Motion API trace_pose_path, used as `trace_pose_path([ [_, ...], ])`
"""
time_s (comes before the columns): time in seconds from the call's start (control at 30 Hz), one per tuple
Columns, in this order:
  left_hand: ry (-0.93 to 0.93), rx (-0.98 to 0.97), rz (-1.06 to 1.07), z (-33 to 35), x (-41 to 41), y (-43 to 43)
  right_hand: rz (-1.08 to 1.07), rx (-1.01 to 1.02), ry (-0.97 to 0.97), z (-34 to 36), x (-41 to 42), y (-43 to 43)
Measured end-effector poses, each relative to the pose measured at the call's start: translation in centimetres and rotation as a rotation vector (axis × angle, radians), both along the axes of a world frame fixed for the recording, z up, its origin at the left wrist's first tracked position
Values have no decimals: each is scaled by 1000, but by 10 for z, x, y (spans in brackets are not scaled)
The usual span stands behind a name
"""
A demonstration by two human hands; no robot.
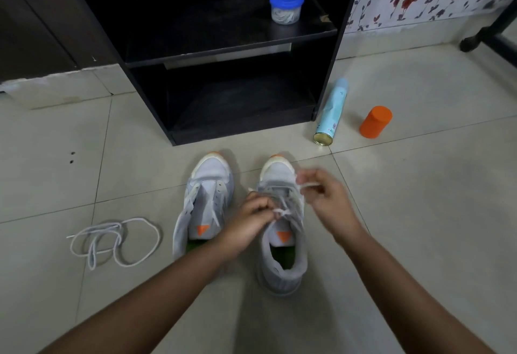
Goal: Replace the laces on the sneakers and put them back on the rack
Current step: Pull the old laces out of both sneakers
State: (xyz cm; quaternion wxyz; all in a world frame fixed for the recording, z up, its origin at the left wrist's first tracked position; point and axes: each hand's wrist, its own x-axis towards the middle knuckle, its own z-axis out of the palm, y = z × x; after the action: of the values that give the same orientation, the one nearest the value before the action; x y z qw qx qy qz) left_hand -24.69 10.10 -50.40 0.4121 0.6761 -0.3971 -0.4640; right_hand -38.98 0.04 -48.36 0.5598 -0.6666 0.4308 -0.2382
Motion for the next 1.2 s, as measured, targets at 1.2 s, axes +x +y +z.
trace_pose_path([
  [1.2,-811,-108,-99,-8,-2,14,156,-713,372,-39,-8,24],
])
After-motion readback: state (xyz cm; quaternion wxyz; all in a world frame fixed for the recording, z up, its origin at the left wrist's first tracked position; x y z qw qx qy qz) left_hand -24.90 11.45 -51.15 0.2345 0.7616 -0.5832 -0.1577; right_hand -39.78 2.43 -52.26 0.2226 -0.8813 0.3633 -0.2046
